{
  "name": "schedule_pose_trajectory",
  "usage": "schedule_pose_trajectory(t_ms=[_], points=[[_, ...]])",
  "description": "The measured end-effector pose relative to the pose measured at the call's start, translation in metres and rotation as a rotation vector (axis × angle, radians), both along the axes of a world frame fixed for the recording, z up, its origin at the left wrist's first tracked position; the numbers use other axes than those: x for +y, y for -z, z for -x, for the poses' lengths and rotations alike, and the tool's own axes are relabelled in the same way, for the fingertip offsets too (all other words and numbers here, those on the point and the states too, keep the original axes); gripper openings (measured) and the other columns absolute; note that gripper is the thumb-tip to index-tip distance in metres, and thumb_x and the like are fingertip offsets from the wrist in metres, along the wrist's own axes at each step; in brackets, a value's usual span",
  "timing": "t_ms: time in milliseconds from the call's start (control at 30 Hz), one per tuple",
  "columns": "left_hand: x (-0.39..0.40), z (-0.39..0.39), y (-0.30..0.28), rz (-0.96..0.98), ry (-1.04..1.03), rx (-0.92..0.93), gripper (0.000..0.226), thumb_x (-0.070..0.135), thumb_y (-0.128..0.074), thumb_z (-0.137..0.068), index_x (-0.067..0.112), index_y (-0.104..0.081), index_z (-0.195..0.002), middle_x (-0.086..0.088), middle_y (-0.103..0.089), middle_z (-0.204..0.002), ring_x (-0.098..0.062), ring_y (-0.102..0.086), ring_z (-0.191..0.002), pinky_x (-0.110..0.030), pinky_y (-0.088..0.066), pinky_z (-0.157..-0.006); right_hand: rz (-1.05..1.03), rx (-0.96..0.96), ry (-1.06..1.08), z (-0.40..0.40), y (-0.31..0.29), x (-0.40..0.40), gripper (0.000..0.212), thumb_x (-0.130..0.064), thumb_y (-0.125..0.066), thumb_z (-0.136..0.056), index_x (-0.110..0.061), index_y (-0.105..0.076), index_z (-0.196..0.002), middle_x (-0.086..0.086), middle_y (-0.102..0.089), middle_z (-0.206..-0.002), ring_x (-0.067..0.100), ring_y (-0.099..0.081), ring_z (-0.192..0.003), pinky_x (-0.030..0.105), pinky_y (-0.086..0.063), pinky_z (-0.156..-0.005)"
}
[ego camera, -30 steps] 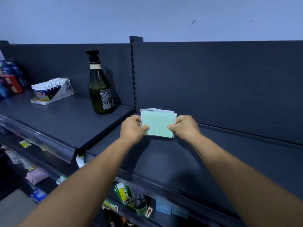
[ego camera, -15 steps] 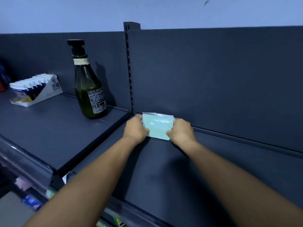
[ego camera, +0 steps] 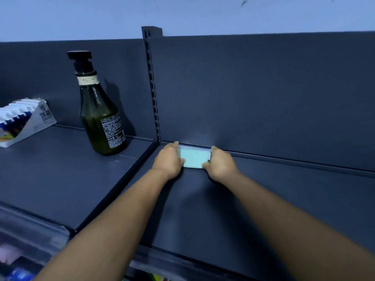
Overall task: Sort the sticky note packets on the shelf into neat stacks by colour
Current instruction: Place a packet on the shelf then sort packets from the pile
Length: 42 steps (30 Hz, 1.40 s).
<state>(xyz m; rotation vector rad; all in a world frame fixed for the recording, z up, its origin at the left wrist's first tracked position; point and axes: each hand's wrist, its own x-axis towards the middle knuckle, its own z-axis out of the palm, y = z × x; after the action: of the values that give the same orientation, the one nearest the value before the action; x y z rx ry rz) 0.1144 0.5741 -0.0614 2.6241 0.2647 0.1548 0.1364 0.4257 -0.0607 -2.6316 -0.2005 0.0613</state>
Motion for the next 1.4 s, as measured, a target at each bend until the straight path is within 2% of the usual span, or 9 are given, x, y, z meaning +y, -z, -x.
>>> schedule_pose_trajectory(t_ms=[100, 167, 233, 267, 333, 433, 667, 967, 1400], points=[[-0.003, 0.008, -0.008, -0.075, 0.087, 0.01, 0.07, 0.025, -0.057, -0.094, 0.009, -0.018, -0.151, -0.006, -0.017, -0.159, -0.021, -0.018, -0.146, -0.033, -0.019, -0.118, 0.044, 0.013, -0.011, 0.013, -0.008, -0.005, 0.025, -0.03, -0.057, -0.091, -0.012, -0.046, -0.106, 0.01, -0.06, -0.118, 0.03, -0.054, -0.11, 0.03, -0.039, -0.074], [-0.008, 0.013, -0.015, -0.159, 0.16, 0.009, 0.071, 0.029, -0.054, -0.095, 0.008, -0.017, -0.151, -0.007, -0.015, -0.159, -0.02, -0.014, -0.147, -0.032, -0.015, -0.119, 0.107, 0.007, -0.038, 0.024, -0.015, -0.011, 0.038, -0.034, -0.052, -0.093, -0.012, -0.046, -0.124, 0.008, -0.052, -0.134, 0.028, -0.046, -0.124, 0.034, -0.039, -0.09], [-0.016, 0.021, -0.023, -0.235, 0.236, -0.005, 0.07, 0.033, -0.052, -0.096, 0.008, -0.017, -0.151, -0.008, -0.018, -0.158, -0.02, -0.014, -0.147, -0.032, -0.015, -0.119, 0.214, -0.013, -0.058, 0.037, -0.022, -0.02, 0.056, -0.038, -0.045, -0.097, -0.011, -0.032, -0.144, 0.005, -0.034, -0.151, 0.023, -0.027, -0.141, 0.035, -0.024, -0.111], [-0.02, 0.024, -0.025, -0.266, 0.27, -0.01, 0.069, 0.034, -0.051, -0.096, 0.007, -0.019, -0.15, -0.008, -0.02, -0.158, -0.02, -0.015, -0.146, -0.033, -0.016, -0.119, 0.26, -0.02, -0.056, 0.043, -0.024, -0.026, 0.06, -0.04, -0.042, -0.099, -0.012, -0.024, -0.149, 0.002, -0.025, -0.156, 0.021, -0.018, -0.145, 0.036, -0.015, -0.116], [-0.029, 0.032, -0.028, -0.324, 0.332, -0.007, 0.066, 0.037, -0.049, -0.096, 0.008, -0.022, -0.149, -0.007, -0.026, -0.155, -0.021, -0.018, -0.145, -0.034, -0.019, -0.117, 0.312, -0.005, -0.032, 0.056, -0.026, -0.037, 0.064, -0.043, -0.037, -0.1, -0.014, -0.015, -0.152, -0.001, -0.013, -0.16, 0.019, -0.003, -0.148, 0.039, -0.003, -0.119], [-0.046, 0.042, -0.029, -0.391, 0.411, -0.005, 0.062, 0.042, -0.046, -0.096, 0.009, -0.028, -0.145, -0.006, -0.032, -0.151, -0.022, -0.023, -0.143, -0.034, -0.024, -0.112, 0.331, 0.028, 0.022, 0.074, -0.027, -0.057, 0.066, -0.044, -0.035, -0.1, -0.015, -0.01, -0.153, -0.002, -0.006, -0.161, 0.017, 0.004, -0.148, 0.041, 0.002, -0.119], [-0.107, 0.065, -0.032, -0.468, 0.612, -0.046, 0.071, 0.045, -0.041, -0.097, 0.008, -0.014, -0.151, -0.006, -0.017, -0.159, -0.021, -0.012, -0.147, -0.037, -0.016, -0.117, 0.323, 0.069, 0.165, 0.116, -0.024, -0.113, 0.068, -0.046, -0.035, -0.1, -0.012, -0.009, -0.153, -0.001, -0.006, -0.161, 0.018, 0.005, -0.148, 0.041, 0.003, -0.119], [-0.216, 0.086, -0.037, -0.446, 0.809, -0.081, 0.072, 0.045, -0.041, -0.097, 0.008, -0.012, -0.152, -0.005, -0.014, -0.16, -0.02, -0.009, -0.148, -0.036, -0.013, -0.117, 0.312, 0.087, 0.322, 0.156, -0.032, -0.217, 0.069, -0.046, -0.035, -0.1, -0.012, -0.008, -0.153, -0.001, -0.007, -0.161, 0.018, 0.004, -0.148, 0.041, 0.001, -0.119], [-0.412, 0.122, -0.031, -0.364, 0.906, -0.071, 0.071, 0.046, -0.039, -0.098, 0.01, -0.01, -0.152, -0.006, -0.011, -0.16, -0.018, -0.008, -0.148, -0.035, -0.011, -0.118, 0.348, 0.058, 0.4, 0.209, -0.039, -0.405, 0.066, -0.045, -0.038, -0.099, -0.011, -0.015, -0.151, 0.0, -0.016, -0.159, 0.018, -0.004, -0.148, 0.04, -0.007, -0.118]])
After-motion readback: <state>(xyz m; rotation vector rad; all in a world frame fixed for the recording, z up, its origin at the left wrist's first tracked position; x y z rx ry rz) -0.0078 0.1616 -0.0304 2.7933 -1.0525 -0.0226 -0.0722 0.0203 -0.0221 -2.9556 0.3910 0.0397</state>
